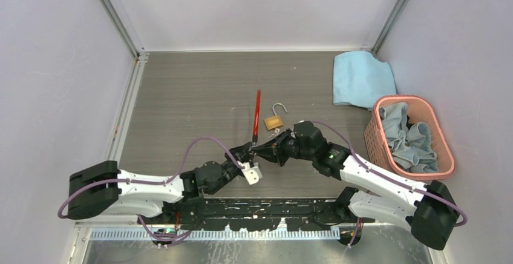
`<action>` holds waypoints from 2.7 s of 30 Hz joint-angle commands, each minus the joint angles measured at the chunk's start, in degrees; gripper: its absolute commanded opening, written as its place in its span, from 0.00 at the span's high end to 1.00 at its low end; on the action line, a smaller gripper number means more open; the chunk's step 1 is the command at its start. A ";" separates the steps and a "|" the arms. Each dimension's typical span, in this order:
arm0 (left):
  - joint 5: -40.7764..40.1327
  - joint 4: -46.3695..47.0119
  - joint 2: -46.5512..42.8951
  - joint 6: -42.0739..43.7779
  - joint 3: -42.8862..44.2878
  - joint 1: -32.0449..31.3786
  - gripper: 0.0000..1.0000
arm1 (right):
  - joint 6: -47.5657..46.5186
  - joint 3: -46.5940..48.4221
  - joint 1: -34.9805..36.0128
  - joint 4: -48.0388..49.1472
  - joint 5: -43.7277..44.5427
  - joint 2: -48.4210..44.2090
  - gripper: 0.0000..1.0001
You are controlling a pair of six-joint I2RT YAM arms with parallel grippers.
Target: Unlock with the key
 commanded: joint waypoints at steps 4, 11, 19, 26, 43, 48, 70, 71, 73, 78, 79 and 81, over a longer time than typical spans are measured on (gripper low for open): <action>11.49 16.20 -6.20 -8.66 -1.73 -4.69 1.00 | -13.98 3.89 -2.43 -16.57 19.46 0.28 0.99; 12.48 7.40 -10.64 -17.62 -2.44 -4.87 0.86 | -21.87 6.95 -2.42 -22.33 19.30 2.31 0.99; 4.71 -26.39 -18.99 -28.09 8.42 -4.87 0.59 | -27.59 5.85 -2.44 -23.32 20.45 0.47 0.99; 9.22 -51.10 -21.11 -21.78 16.60 -4.84 0.48 | -36.62 7.75 -2.40 -28.65 22.41 -0.24 0.99; 24.22 -42.14 -2.70 -21.49 21.38 4.46 0.28 | -52.00 8.83 -2.40 -33.96 23.11 -1.54 1.00; 29.42 -40.29 4.77 -20.07 25.02 6.99 0.32 | -52.66 8.82 -2.41 -33.76 22.30 -1.88 0.99; 37.37 -32.24 21.13 -18.02 30.10 12.12 0.56 | -53.85 8.76 -2.40 -34.11 20.39 -5.38 0.99; 37.75 -32.16 21.52 -18.11 30.36 12.13 0.58 | -53.92 8.85 -2.40 -34.03 20.29 -5.33 0.99; 38.97 -32.47 22.13 -17.76 30.83 12.16 0.66 | -53.99 9.10 -2.42 -34.10 20.13 -5.33 0.99; 39.76 -32.37 23.35 -17.56 30.88 12.13 0.77 | -54.11 9.34 -2.41 -34.15 19.40 -6.06 0.99; 40.12 -32.11 23.52 -17.54 30.74 12.15 0.80 | -54.08 9.31 -2.42 -34.11 19.30 -6.22 0.99; 41.20 -31.70 23.70 -17.65 30.50 12.13 0.91 | -54.07 9.46 -2.40 -34.19 19.16 -6.57 0.99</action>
